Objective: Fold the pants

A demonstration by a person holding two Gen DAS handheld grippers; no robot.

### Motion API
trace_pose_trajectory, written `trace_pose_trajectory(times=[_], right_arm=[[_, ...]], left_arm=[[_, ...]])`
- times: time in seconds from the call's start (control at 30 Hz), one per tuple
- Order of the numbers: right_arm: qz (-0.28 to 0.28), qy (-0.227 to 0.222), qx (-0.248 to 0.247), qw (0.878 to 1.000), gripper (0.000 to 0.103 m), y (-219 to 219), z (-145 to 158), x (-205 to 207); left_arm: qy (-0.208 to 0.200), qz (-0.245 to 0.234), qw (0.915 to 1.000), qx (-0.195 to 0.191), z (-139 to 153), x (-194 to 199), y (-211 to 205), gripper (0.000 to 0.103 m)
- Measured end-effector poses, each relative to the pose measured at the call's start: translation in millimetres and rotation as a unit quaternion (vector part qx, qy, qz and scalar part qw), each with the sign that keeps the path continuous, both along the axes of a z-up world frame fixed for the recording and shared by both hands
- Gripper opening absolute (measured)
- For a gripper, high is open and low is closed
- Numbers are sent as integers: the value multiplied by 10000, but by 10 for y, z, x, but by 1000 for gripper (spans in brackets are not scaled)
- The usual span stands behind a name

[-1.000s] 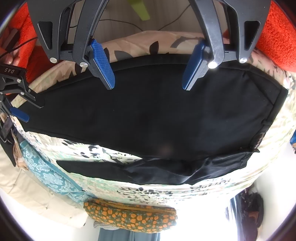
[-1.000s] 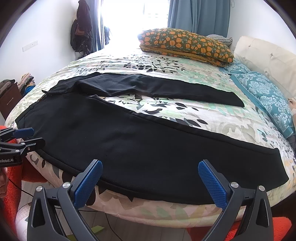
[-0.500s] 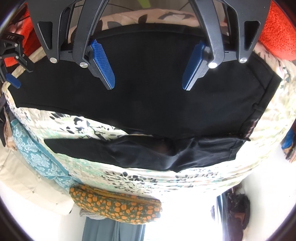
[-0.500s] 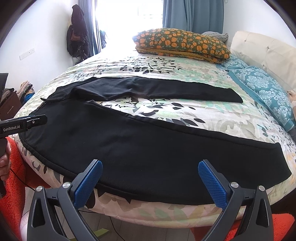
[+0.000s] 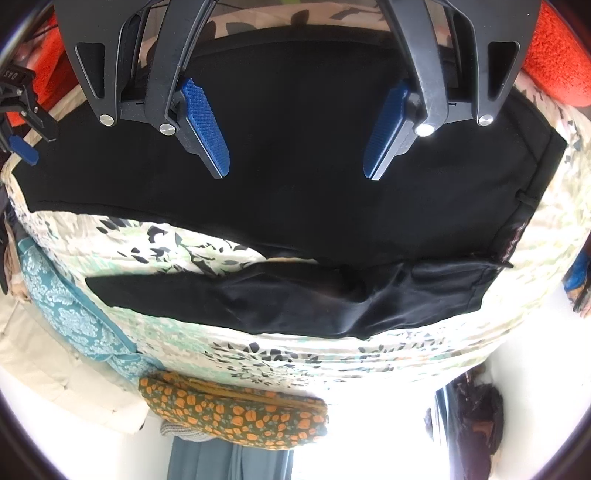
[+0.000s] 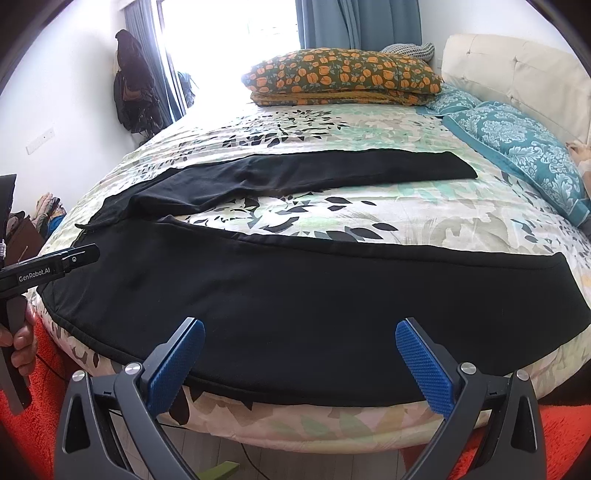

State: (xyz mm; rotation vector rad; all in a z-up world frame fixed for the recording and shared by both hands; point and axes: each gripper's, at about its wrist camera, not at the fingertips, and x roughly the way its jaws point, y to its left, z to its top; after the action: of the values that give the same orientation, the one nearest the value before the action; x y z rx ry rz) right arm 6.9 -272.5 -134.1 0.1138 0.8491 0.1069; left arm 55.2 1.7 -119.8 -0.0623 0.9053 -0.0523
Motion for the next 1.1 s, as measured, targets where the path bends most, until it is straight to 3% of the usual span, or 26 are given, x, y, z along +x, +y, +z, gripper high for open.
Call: trace_pose_trajectory(times=[0.33,0.53,0.7,0.8,0.97,1.1], right_arm=[[-411,265,476,9977,103,-329,-77,120],[-918,232,1164,9887,103,-980,118,394],[-912,465,1190,9876,103,-1707,173,1312],[-1089,617,819,9888,103,-2210,87,2090],[-1289,1266,339,9830,103,-2877,-283,3471],[-1569,1600,62,9746,103,-3109,-568,4171]], left_arm=[[83,166,9998,2,-16,370,-71,78],[6,599,9981,126,-199,786,5,77],[192,630,9970,410,-577,1023,35,77],[165,483,9967,637,-769,1039,23,80],[-11,573,9973,454,-857,1009,85,86],[-135,577,9968,537,-893,1001,52,87]])
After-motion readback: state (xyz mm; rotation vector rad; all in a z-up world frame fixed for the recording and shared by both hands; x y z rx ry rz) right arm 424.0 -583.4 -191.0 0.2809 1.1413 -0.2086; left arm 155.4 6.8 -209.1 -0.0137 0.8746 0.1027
